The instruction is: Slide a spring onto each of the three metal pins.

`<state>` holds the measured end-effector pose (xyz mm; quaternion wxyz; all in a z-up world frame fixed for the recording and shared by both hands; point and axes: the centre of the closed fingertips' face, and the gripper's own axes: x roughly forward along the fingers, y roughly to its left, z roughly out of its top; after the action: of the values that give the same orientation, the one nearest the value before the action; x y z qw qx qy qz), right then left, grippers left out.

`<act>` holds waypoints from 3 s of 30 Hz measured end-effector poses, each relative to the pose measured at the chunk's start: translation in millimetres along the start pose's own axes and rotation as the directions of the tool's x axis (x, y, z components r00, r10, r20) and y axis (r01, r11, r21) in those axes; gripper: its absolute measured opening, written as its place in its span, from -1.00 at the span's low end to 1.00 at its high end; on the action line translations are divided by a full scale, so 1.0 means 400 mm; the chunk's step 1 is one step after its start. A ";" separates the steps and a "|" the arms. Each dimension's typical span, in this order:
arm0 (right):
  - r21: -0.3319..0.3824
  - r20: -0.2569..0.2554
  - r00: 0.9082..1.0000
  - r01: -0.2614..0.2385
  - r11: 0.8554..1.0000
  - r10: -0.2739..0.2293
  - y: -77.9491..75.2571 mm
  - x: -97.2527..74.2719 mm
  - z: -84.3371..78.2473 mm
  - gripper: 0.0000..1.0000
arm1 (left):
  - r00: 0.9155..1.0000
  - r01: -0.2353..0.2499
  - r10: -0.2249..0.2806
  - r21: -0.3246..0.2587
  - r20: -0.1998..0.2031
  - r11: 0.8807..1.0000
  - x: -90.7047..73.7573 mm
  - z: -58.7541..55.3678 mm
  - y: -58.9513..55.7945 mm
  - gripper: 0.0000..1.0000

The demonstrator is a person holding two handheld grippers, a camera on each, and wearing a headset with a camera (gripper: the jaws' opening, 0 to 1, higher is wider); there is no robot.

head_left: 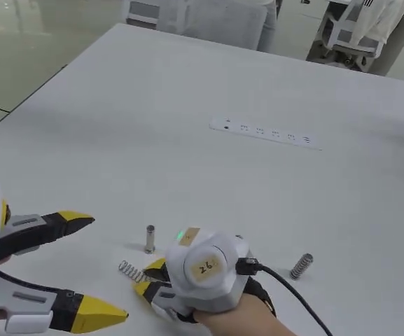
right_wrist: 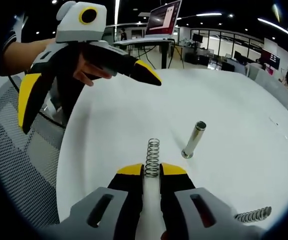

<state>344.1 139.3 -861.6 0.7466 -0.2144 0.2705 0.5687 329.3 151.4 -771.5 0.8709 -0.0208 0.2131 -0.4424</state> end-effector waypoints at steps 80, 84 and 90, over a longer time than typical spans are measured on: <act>-0.228 0.052 0.987 -0.135 0.964 0.151 -0.005 -0.370 -0.015 -0.85 | 0.905 0.424 -0.422 0.088 -0.049 0.901 0.234 0.062 -0.225 -0.90; -0.222 0.056 0.987 -0.134 0.966 0.150 -0.010 -0.373 -0.014 -0.85 | 0.904 0.428 -0.426 0.112 -0.042 0.897 0.233 0.064 -0.226 -0.94; -0.216 0.051 0.987 -0.138 0.967 0.152 -0.007 -0.372 -0.017 -0.85 | 0.895 0.445 -0.444 0.135 -0.042 0.885 0.233 0.064 -0.229 -0.95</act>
<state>315.0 25.0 -770.4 0.6845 -0.2532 0.1979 0.6543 317.7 19.1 -760.8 0.7446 -0.0052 0.1752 -0.6441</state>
